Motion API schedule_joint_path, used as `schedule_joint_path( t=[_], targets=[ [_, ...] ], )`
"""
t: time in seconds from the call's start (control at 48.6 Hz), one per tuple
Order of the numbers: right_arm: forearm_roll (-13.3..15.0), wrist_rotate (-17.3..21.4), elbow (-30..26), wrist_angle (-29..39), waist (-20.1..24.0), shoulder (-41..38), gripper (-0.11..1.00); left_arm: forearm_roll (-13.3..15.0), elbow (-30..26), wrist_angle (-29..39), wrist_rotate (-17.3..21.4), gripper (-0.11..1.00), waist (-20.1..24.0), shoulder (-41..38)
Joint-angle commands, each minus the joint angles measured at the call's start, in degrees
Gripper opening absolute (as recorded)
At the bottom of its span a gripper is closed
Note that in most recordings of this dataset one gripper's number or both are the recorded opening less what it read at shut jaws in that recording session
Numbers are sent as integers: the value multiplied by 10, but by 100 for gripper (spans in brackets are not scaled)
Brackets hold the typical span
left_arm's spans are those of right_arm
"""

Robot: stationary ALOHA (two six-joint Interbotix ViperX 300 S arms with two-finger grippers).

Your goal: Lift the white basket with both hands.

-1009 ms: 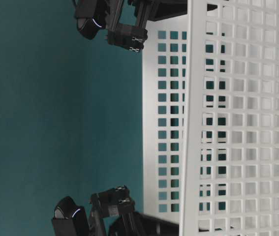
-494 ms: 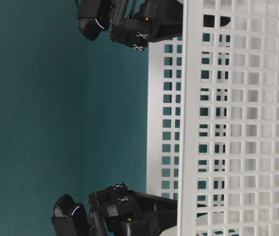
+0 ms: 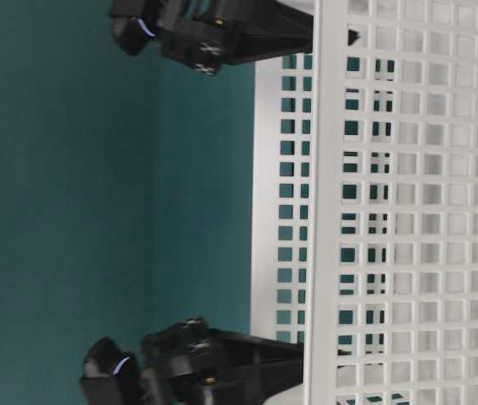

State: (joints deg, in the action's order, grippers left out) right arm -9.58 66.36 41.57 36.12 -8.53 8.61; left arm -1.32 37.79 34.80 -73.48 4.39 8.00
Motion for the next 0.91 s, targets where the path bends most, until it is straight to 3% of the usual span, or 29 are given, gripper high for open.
schedule_joint_path(
  t=[0.0, 0.453, 0.7, 0.885],
  targets=[
    [8, -4, -4, 4, 1, 12, 92, -2, -4, -3, 1, 87, 2, 21],
    [17, -42, -4, -15, -8, 148, 92, -2, 23, -3, 13, 87, 2, 163],
    [17, -60, 1, -68, -8, 213, 92, -2, 35, -3, 53, 87, 3, 257],
    [22, -109, 8, -113, 1, 236, 91, -3, 47, -12, 58, 87, 4, 307]
  ],
)
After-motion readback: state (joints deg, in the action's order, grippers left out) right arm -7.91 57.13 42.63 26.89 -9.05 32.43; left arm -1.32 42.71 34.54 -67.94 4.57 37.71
